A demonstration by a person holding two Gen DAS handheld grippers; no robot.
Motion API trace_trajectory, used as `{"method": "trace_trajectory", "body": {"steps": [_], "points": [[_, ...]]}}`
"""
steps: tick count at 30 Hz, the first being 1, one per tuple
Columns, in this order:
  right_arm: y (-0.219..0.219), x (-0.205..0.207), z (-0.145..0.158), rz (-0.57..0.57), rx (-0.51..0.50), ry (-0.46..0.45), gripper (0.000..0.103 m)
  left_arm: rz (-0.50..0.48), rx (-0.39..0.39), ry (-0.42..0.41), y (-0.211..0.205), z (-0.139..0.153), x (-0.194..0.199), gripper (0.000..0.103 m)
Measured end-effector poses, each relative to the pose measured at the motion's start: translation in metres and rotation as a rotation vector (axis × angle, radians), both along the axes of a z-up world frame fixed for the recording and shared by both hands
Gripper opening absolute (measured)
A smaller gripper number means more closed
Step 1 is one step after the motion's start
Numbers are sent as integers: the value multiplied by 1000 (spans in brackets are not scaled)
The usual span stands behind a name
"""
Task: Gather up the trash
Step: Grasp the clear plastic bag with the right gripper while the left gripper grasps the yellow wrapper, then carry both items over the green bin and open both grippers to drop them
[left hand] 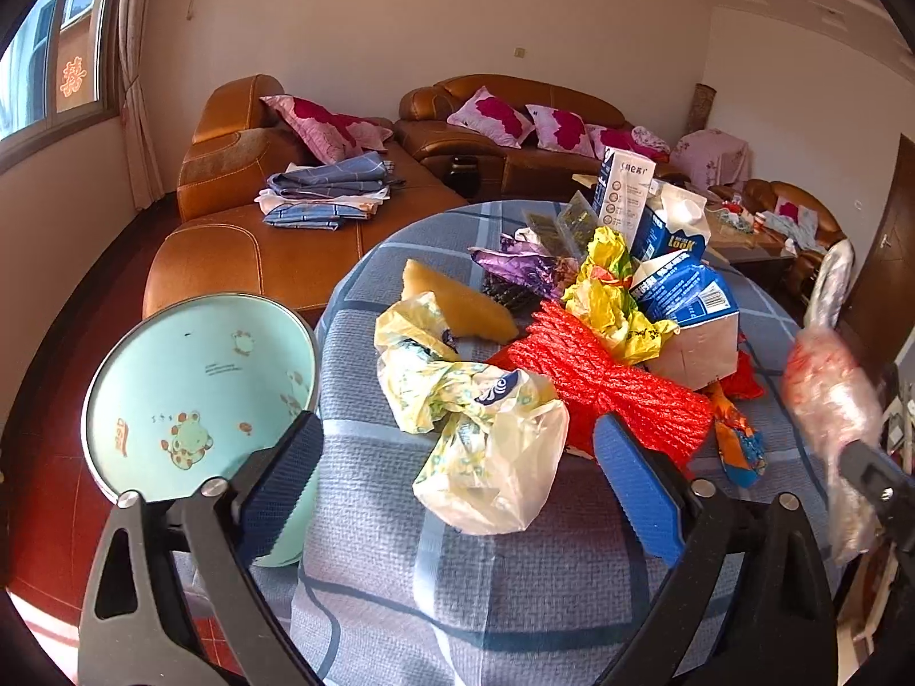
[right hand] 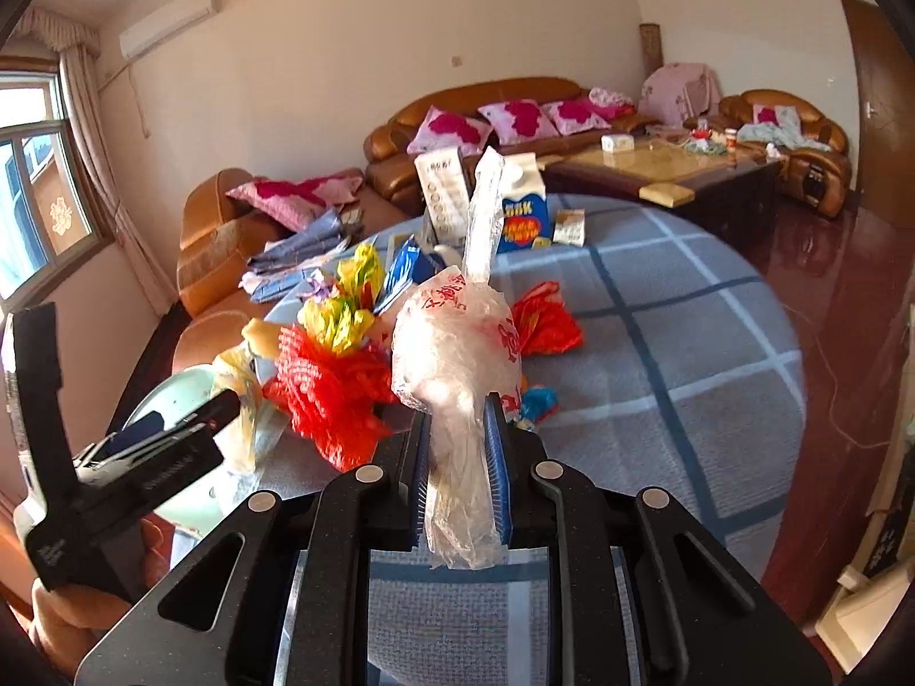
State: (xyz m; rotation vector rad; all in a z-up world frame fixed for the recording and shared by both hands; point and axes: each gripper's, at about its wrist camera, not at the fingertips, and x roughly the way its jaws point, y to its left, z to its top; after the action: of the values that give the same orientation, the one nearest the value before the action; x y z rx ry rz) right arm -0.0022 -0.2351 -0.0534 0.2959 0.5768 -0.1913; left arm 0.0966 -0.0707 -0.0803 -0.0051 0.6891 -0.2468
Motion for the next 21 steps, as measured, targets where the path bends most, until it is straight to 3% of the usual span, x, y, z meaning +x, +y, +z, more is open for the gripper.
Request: {"method": "trace_trajectory", "body": {"steps": [2, 5, 7, 8, 17, 21], "points": [[0, 0, 1, -10, -14, -5, 19, -2, 23, 30, -6, -10, 12, 67], [-5, 5, -3, -19, -3, 10, 19, -8, -10, 85, -5, -22, 22, 45], [-5, 8, -5, -23, -5, 15, 19, -16, -20, 69, -1, -23, 20, 39], [-6, 9, -6, -24, -6, 14, 19, -24, -18, 52, 0, -21, 18, 28], [9, 18, 11, -6, -36, -47, 19, -44, -90, -44, 32, 12, 1, 25], [26, 30, 25, 53, -44, -82, 21, -5, -46, -120, 57, 34, -5, 26]]}}
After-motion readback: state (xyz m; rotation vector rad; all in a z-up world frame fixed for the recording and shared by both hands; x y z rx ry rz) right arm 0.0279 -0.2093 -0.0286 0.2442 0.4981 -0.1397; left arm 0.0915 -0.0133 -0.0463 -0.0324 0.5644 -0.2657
